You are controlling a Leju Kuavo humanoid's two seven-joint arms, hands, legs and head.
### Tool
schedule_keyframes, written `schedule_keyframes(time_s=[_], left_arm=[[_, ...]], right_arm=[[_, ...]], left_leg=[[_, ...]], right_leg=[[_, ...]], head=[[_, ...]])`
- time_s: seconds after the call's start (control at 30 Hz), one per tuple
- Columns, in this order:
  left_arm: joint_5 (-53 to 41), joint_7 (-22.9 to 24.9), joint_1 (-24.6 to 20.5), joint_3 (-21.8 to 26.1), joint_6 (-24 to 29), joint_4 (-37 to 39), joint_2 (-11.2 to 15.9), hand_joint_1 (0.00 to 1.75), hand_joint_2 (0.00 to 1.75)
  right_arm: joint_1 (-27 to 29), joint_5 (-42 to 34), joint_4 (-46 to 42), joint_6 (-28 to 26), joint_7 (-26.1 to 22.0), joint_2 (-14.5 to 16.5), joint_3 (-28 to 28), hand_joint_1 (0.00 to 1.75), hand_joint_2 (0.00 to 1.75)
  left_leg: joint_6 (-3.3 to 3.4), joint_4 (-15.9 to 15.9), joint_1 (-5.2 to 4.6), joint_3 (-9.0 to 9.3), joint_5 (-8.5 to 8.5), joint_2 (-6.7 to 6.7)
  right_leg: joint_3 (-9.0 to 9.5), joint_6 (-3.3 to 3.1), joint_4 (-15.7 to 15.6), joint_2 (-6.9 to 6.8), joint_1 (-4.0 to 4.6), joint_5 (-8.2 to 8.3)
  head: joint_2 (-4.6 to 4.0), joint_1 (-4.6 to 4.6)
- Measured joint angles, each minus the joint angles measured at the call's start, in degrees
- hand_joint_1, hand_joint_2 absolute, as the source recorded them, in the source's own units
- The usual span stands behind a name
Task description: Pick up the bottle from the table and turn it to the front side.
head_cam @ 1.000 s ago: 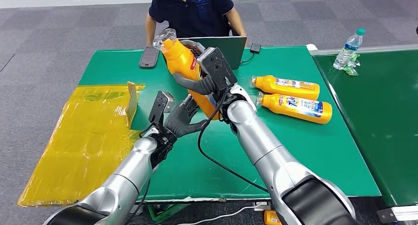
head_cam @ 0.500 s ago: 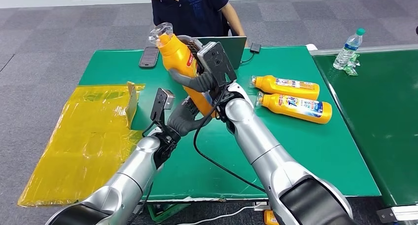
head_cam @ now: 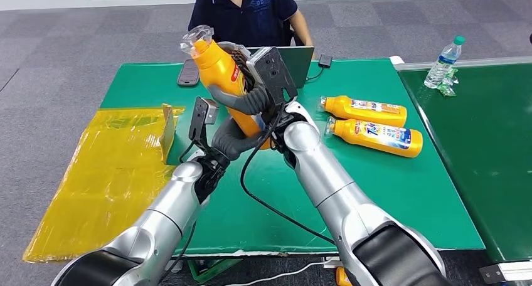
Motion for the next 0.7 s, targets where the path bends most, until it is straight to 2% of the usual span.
schedule_keyframes(time_s=[0.53,0.57,0.67,0.7], left_arm=[[3.29,0.0,-0.97,-0.27,3.99,-0.35,-0.84,0.0,1.75],[3.63,0.05,-1.09,-0.37,4.08,-0.35,-0.86,0.15,1.75],[5.23,0.58,-1.38,-0.77,3.93,-0.36,-0.93,1.46,1.75],[6.04,0.82,-1.44,-1.03,3.81,-0.36,-0.95,1.75,1.75]], right_arm=[[-0.23,-0.18,0.0,-0.23,0.87,0.43,0.0,1.75,1.75],[-0.27,-0.26,0.0,-0.29,0.87,0.44,0.0,1.75,1.75],[-0.37,-0.66,0.0,-0.52,0.86,0.46,0.0,1.75,1.75],[-0.38,-0.79,0.01,-0.58,0.86,0.46,0.0,1.75,1.75]], left_leg=[[0.0,0.01,0.0,0.0,0.0,0.02],[0.0,0.01,0.0,0.0,0.0,0.02],[0.0,0.01,0.0,0.0,0.0,0.02],[0.0,0.01,0.0,0.0,0.0,0.02]], right_leg=[[0.0,0.0,0.0,0.01,0.0,0.0],[0.0,0.0,0.0,0.01,0.0,0.0],[0.0,0.0,0.0,0.01,0.0,0.0],[0.0,0.0,0.0,0.01,0.0,0.0]], head=[[-0.01,0.0],[0.0,0.0],[0.01,0.0],[0.0,0.0]])
